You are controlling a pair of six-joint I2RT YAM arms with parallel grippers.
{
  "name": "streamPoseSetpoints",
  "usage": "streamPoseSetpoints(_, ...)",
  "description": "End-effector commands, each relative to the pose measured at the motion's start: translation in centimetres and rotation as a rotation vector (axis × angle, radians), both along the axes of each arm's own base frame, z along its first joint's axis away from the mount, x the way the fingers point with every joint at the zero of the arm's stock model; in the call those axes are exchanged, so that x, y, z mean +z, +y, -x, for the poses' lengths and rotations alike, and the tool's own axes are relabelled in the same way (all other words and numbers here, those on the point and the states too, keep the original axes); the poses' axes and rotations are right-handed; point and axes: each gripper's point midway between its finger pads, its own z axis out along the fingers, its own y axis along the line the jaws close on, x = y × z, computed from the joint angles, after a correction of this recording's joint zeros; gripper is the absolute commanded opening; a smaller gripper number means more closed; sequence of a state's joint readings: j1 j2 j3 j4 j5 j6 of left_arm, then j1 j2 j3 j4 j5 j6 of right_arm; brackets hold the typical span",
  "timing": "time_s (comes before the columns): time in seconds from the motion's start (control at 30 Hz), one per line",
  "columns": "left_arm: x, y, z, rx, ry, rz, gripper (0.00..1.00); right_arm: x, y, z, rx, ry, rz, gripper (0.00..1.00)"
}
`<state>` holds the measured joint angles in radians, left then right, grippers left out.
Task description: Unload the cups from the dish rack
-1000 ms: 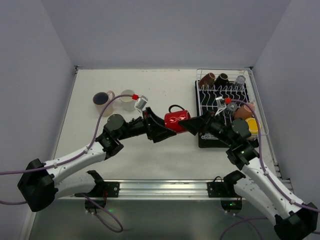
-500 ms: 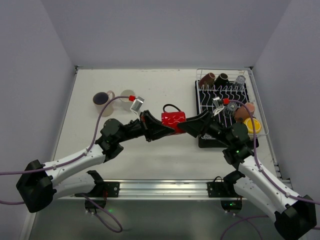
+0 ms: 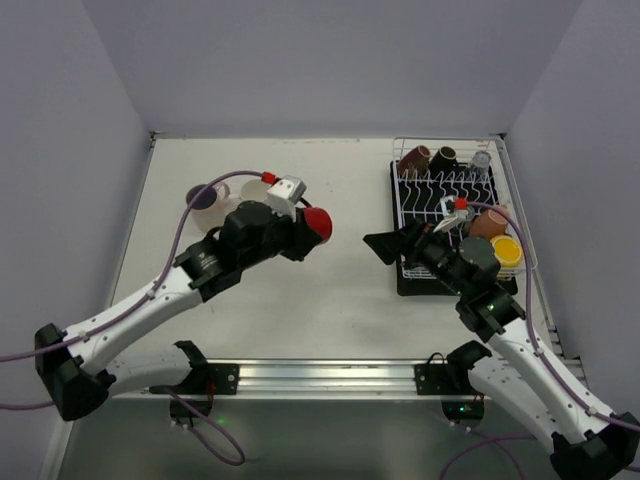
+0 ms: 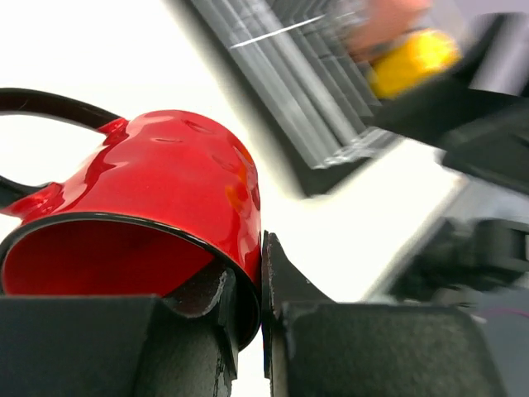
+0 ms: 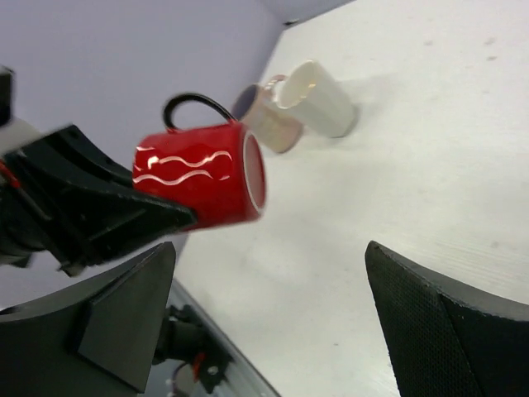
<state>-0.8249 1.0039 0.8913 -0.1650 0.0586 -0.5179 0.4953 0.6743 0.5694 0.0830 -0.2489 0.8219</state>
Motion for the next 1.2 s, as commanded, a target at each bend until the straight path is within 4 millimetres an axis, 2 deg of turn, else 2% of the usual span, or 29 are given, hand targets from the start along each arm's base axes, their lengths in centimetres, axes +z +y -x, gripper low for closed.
streamPoseSetpoints(0.0,-0.2,1.8,-4.8,0.13,-0.064,-0.325,0.0,-1.5,-2.6,-0.9,-0.121,0.02,0.175,0.99)
streamPoseSetpoints(0.03,-0.7,1.7,-5.6,0.142,-0.058,-0.378,0.0,-1.8,-2.9,-0.9,-0.135,0.026,0.194,0.99)
streamPoseSetpoints(0.07,-3.4,1.6,-6.5,0.145,-0.009,-0.479,0.0,-2.4,-3.2,-0.7,-0.137,0.039,0.22,0.99)
streamPoseSetpoints(0.1,-2.4,1.8,-7.9,0.183,-0.044,-0.517,0.0,-2.6,-3.4,-0.6,-0.14,0.042,0.23,0.99)
streamPoseSetpoints(0.13,-4.4,1.3,-9.0,0.182,-0.018,-0.585,0.0,-2.5,-3.7,-0.5,-0.151,0.033,0.231,0.99)
streamPoseSetpoints(0.17,-5.3,1.8,-9.8,0.188,-0.002,-0.639,0.0,-2.8,-3.9,-0.3,-0.154,0.033,0.243,0.99)
streamPoseSetpoints(0.2,-4.7,1.4,-10.9,0.195,-0.012,-0.64,0.0,-2.8,-4.1,-0.2,-0.159,0.028,0.246,0.99)
streamPoseSetpoints(0.23,-6.9,1.1,-11.9,0.188,0.026,-0.688,0.0,-2.8,-4.3,-0.1,-0.165,0.024,0.25,0.99)
streamPoseSetpoints(0.27,-7.9,1.6,-12.8,0.193,0.053,-0.717,0.0,-2.8,-4.5,0.2,-0.167,0.02,0.258,0.99)
streamPoseSetpoints(0.3,-7.6,1.4,-13.7,0.196,0.058,-0.708,0.0,-2.9,-4.6,0.3,-0.164,0.019,0.264,0.99)
streamPoseSetpoints(0.33,-9.3,1.3,-14.5,0.197,0.093,-0.736,0.0,-3.0,-4.7,0.5,-0.163,0.019,0.269,0.99)
streamPoseSetpoints(0.37,-9.8,1.8,-15.5,0.209,0.107,-0.735,0.0,-3.1,-4.9,0.7,-0.165,0.018,0.274,0.99)
streamPoseSetpoints(0.4,-9.6,1.3,-16.2,0.2,0.106,-0.711,0.0,-3.3,-5.0,0.8,-0.166,0.017,0.277,0.99)
streamPoseSetpoints(0.47,-11.5,1.7,-17.4,0.202,0.156,-0.735,0.0,-3.5,-5.1,1.0,-0.165,0.016,0.279,0.99)
streamPoseSetpoints(0.5,-11.0,1.3,-18.0,0.197,0.152,-0.723,0.0,-3.6,-5.1,1.2,-0.16,0.014,0.276,0.99)
streamPoseSetpoints(0.53,-12.2,1.4,-18.3,0.193,0.175,-0.749,0.0,-3.7,-5.2,1.3,-0.161,0.015,0.279,0.99)
streamPoseSetpoints(0.7,-13.3,1.5,-19.9,0.184,0.2,-0.772,0.0,-3.9,-5.4,1.7,-0.161,0.009,0.283,0.99)
streamPoseSetpoints(0.73,-14.4,1.6,-20.1,0.178,0.224,-0.786,0.0,-3.9,-5.4,1.7,-0.161,0.007,0.283,0.99)
streamPoseSetpoints(0.97,-17.0,2.2,-20.3,0.142,0.295,-0.865,0.01,-3.8,-5.4,1.8,-0.152,0.001,0.289,0.99)
streamPoseSetpoints(1.03,-17.5,2.4,-20.2,0.133,0.312,-0.882,0.06,-3.7,-5.3,1.8,-0.151,-0.005,0.286,0.99)
streamPoseSetpoints(1.13,-18.1,2.7,-20.1,0.133,0.326,-0.907,0.2,-3.5,-5.3,1.7,-0.149,-0.006,0.287,0.99)
streamPoseSetpoints(1.17,-18.1,3.0,-20.2,0.147,0.321,-0.922,0.29,-3.4,-5.2,1.7,-0.147,-0.008,0.286,0.99)
